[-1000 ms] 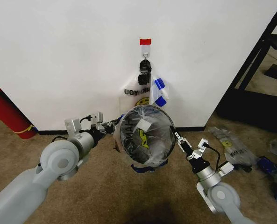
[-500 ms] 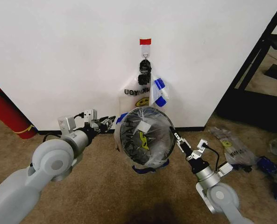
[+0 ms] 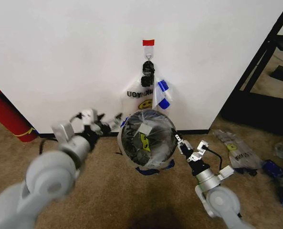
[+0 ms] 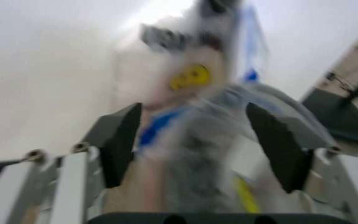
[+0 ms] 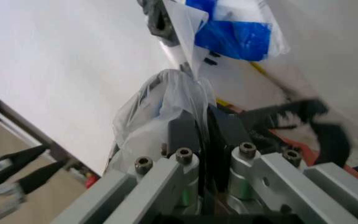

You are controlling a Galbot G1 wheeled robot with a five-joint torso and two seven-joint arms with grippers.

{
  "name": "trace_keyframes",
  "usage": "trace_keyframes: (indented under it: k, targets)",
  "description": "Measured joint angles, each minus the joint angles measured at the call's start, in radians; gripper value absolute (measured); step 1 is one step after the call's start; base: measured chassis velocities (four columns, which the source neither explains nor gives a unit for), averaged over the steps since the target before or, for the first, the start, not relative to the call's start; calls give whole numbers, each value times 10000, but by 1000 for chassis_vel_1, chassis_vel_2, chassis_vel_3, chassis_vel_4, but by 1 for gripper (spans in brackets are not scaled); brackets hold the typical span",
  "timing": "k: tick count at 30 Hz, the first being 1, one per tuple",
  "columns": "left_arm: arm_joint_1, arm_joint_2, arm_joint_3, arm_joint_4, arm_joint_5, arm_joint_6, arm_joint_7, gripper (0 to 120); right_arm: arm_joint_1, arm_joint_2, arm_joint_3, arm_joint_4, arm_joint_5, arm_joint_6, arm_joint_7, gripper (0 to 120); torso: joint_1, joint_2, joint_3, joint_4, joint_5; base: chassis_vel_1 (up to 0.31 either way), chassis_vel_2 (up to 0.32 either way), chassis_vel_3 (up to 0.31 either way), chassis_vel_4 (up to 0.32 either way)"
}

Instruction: Pick up the garbage bag from the wall and place it over the trash bin.

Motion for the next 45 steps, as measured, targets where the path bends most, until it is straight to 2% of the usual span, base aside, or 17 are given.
trace_keyframes:
  k: [1,2,3,7,11,13,15,22,28,38,45]
  targets:
    - [0,0,0,0,0,0,0,64,0,0,0,0,0,0,0,0,0,0,0,0,0,0,0,0,0]
    - [66,-22,170,-141,36,58,0,57,-36,53,-26,53,-204,46,137,0,0,0,0,0,0,0,0,0,0]
    - [34,-49,760,-344,93,215,21,43,-190,187,-60,237,-736,179,382,0,0,0,0,0,2,0,0,0,0]
    - [-194,-143,1547,-304,354,331,32,26,-334,295,-84,401,-1419,362,468,0,0,0,0,-2,1,0,0,0,0]
    - [-329,-150,1877,-184,478,408,54,17,-414,389,-91,487,-1740,460,529,0,0,0,0,0,1,0,0,0,0]
    - [-694,-155,2295,79,529,494,15,5,-551,517,-100,565,-2093,569,522,0,0,0,0,-1,2,0,0,0,0]
    - [-993,-229,2497,317,483,574,-122,0,-643,593,-111,622,-2258,613,506,0,0,0,0,-2,1,0,0,0,0]
    - [-1751,-460,2781,1023,-169,798,-729,0,-758,717,-87,748,-2533,707,462,0,0,0,1,-2,1,0,0,0,0]
    - [-1904,-526,2835,1197,-421,827,-877,0,-822,823,-109,750,-2672,740,409,0,0,0,1,0,1,0,0,0,0]
    - [-2275,-774,3123,1759,-406,909,-1017,0,-801,813,-279,713,-2951,766,380,0,0,0,1,-1,1,0,0,0,0]
    - [-2508,-1067,3547,2512,-153,977,-1038,0,-882,796,-398,822,-3066,766,354,0,0,0,1,-1,1,0,0,0,0]
